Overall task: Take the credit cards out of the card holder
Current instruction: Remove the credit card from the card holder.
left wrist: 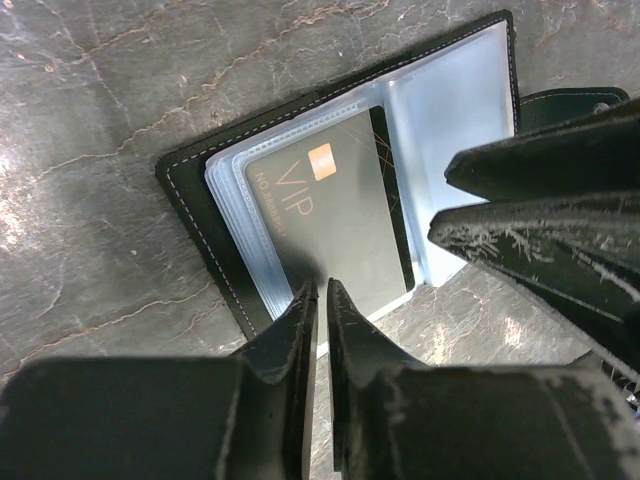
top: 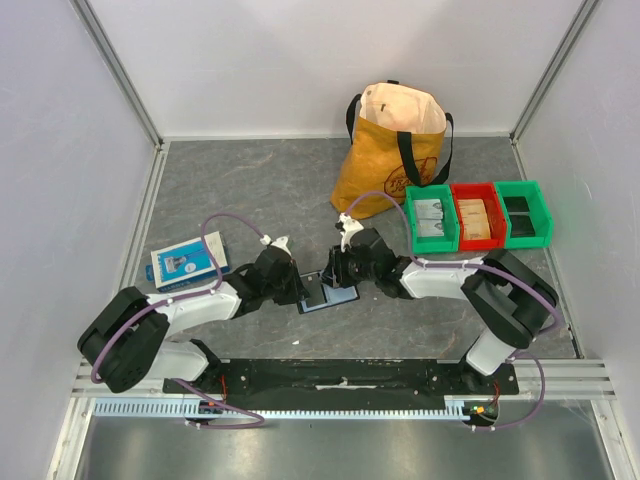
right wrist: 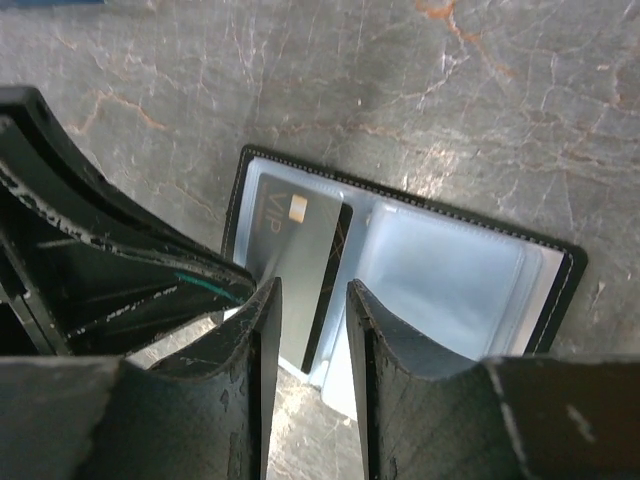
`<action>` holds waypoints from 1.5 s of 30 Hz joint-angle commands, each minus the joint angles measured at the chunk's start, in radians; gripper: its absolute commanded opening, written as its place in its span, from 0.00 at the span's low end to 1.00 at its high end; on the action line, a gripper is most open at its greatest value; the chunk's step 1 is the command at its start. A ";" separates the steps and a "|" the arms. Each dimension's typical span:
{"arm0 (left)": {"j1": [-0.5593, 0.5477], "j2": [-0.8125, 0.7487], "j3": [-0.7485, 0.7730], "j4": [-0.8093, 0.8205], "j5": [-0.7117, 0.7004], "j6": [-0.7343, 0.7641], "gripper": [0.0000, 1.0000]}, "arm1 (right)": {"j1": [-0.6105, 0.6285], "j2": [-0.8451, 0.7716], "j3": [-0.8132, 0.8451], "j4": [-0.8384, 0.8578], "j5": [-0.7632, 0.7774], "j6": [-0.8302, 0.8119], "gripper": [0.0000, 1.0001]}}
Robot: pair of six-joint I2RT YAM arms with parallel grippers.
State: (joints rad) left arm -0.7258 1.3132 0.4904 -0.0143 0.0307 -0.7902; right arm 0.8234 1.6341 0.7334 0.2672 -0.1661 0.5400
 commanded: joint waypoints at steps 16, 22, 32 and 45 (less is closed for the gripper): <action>0.008 -0.084 -0.102 -0.006 -0.055 -0.018 0.10 | -0.086 0.162 -0.089 0.340 -0.263 0.138 0.33; 0.009 -0.065 -0.102 -0.004 -0.046 -0.017 0.10 | -0.098 0.202 -0.106 0.418 -0.305 0.175 0.28; 0.011 -0.055 -0.102 -0.004 -0.041 -0.017 0.04 | -0.147 0.262 -0.177 0.647 -0.407 0.278 0.15; 0.011 -0.057 -0.101 -0.012 -0.037 -0.012 0.02 | -0.182 0.270 -0.192 0.670 -0.440 0.282 0.00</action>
State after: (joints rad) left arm -0.7212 1.2369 0.4015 0.0277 0.0227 -0.7956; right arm 0.6678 1.9152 0.5636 0.9077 -0.5735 0.8303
